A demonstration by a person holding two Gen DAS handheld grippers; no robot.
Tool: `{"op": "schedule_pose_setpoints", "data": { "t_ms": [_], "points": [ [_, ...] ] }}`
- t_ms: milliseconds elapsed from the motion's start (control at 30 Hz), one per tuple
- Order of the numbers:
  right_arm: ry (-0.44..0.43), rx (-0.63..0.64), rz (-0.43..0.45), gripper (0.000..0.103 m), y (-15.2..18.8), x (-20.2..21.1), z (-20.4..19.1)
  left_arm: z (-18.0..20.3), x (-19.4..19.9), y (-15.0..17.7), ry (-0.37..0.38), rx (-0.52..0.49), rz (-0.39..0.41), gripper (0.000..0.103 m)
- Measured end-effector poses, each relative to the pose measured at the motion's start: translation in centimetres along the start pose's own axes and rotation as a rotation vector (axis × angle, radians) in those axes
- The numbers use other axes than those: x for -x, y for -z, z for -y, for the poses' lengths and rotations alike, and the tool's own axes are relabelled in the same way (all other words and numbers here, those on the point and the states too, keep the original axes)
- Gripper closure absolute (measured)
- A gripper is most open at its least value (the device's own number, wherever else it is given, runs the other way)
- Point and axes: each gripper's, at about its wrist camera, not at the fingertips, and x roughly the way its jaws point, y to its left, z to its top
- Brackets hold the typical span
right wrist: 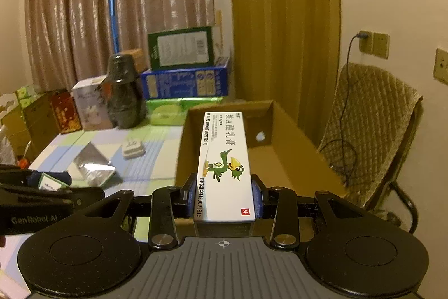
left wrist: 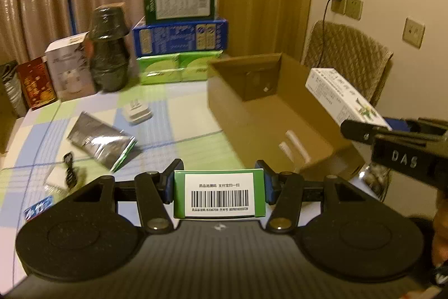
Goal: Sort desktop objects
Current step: 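Carry the green-and-white box in the left tool while the right tool carries the bird-print box to the cardboard box, then open the left tool over the cardboard box while the right tool releases the bird-print box inside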
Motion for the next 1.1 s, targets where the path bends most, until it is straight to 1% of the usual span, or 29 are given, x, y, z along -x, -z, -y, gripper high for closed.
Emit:
{"op": "schedule_pose_setpoints", "data": {
  "t_ms": [267,400,500,667,767,800,833,933,1000,1100],
  "points": [
    [0.040,0.001,0.000,0.068,-2.6,-1.6,3.9,2.8,-1.3,-5.4,0.065,0.000,0.053,0.052],
    [0.042,-0.005,-0.028,0.068,-2.7,-3.3,5.8,4.2,-2.7,-7.4,0.098,0.004,0.062,0.052],
    [0.036,-0.012,-0.070,0.068,-2.6,-4.9,6.7,5.4,-4.2,-8.3,0.123,0.001,0.053,0.052],
    [0.044,-0.026,-0.124,0.068,-1.8,-7.0,7.9,7.2,-7.4,-8.6,0.154,-0.017,0.011,0.052],
    [0.042,-0.034,-0.148,0.068,-1.4,-7.8,8.5,7.5,-9.1,-8.4,0.166,-0.003,0.011,0.052],
    [0.041,-0.036,-0.155,0.068,-1.3,-8.0,8.7,7.5,-9.6,-8.4,0.171,0.003,0.015,0.041],
    [0.040,-0.038,-0.159,0.068,-1.2,-8.1,8.8,7.3,-10.1,-8.4,0.167,0.008,0.004,0.035],
    [0.037,-0.043,-0.170,0.068,-1.0,-8.6,8.9,6.3,-10.2,-8.4,0.163,0.033,0.005,0.035],
    [0.030,-0.048,-0.174,0.068,-1.0,-9.0,8.8,5.6,-9.9,-8.2,0.145,0.036,0.007,0.035],
    [0.011,-0.056,-0.162,0.068,-1.2,-9.4,8.5,4.5,-9.4,-7.8,0.135,0.049,0.005,0.035]
  ]
}}
